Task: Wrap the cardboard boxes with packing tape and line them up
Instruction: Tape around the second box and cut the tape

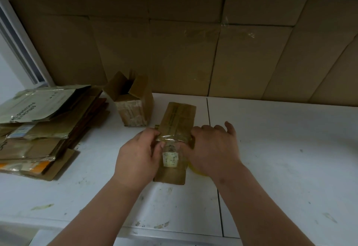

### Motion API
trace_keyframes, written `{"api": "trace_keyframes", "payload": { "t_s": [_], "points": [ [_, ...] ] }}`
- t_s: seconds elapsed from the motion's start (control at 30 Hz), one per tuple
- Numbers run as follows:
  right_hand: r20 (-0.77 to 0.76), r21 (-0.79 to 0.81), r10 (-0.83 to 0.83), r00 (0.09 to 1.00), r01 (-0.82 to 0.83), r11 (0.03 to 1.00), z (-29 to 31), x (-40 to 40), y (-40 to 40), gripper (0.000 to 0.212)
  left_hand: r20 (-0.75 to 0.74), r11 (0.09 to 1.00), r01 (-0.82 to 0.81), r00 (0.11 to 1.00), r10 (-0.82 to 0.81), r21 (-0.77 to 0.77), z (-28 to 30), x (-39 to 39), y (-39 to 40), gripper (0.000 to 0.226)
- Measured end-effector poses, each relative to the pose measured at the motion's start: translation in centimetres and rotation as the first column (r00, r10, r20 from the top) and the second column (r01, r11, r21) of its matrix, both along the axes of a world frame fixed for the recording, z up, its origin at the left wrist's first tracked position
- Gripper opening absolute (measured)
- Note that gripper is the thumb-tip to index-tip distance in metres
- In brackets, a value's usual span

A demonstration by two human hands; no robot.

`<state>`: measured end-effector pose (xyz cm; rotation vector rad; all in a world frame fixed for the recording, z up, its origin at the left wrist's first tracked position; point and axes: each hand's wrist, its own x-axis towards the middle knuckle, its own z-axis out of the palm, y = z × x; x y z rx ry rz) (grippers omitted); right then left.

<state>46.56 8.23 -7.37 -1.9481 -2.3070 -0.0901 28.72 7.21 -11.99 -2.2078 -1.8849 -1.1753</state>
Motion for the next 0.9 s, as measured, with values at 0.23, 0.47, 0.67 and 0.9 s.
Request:
{"api": "trace_keyframes", "payload": {
  "t_s": [0.23, 0.47, 0.67, 0.9],
  "points": [
    [-0.093, -0.136, 0.038, 0.995, -0.050, 0.989, 0.6, 1.2, 0.9, 0.040, 0.254, 0.936, 0.141, 0.965, -0.059, -0.321, 1.9, -1.1, 0.0, 0.030],
    [-0.108, -0.012, 0.035, 0.994, -0.036, 0.999, -0.3, 0.8, 0.8, 0.039, 0.321, 0.894, 0.168, 0.947, -0.029, -0.415, 1.7, -1.4, 0.4, 0.025],
    [-0.137, -0.002, 0.009, 0.991, -0.010, 1.000, 0.1, 0.7, 0.3, 0.047, 0.366, 0.904, 0.068, 0.925, 0.101, -0.421, 1.6, -0.9, 0.8, 0.011],
    [-0.254, -0.239, 0.004, 0.967, -0.066, 0.969, 1.8, 1.2, -0.2, 0.044, 0.358, 0.928, -0.012, 0.920, 0.156, -0.373, 1.6, -0.4, 0.9, 0.007]
  ]
}}
